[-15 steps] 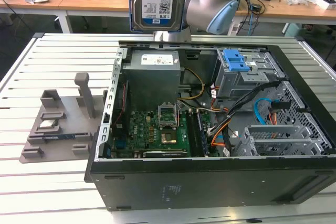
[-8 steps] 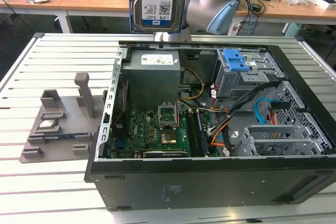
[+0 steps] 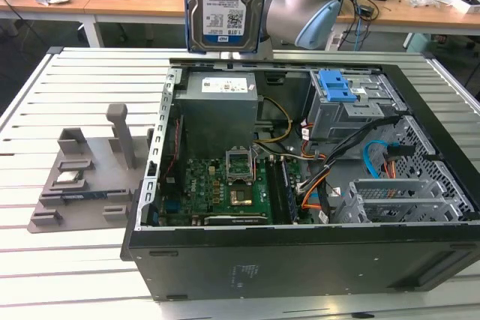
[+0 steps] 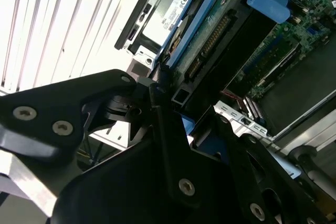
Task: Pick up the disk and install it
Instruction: 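Pick up the disk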
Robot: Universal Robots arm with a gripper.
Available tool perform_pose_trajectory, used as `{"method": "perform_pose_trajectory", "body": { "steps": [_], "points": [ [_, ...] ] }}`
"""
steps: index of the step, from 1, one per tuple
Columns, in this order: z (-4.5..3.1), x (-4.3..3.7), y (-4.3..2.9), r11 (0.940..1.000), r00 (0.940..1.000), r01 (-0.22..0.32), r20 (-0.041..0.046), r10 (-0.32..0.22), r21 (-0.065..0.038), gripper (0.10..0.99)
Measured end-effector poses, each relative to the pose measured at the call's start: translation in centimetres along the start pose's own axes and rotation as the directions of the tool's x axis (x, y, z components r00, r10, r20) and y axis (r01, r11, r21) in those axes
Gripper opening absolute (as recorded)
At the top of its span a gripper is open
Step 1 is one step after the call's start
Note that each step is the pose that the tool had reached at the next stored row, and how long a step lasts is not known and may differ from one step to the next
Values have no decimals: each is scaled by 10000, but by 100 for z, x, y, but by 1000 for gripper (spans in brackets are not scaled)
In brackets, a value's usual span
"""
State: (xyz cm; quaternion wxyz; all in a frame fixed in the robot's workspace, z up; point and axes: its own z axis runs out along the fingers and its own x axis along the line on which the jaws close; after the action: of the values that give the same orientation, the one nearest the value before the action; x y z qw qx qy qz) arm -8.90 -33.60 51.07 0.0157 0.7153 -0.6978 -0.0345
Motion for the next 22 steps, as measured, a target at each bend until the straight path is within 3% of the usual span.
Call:
{"method": "perform_pose_trajectory", "body": {
  "steps": [9, 22],
  "points": [
    [15, 138, 2, 10000, 10000, 0, -1, 0, 0, 365],
    [30, 264, 4, 10000, 10000, 1, 0, -1, 0, 365]
  ]
}}
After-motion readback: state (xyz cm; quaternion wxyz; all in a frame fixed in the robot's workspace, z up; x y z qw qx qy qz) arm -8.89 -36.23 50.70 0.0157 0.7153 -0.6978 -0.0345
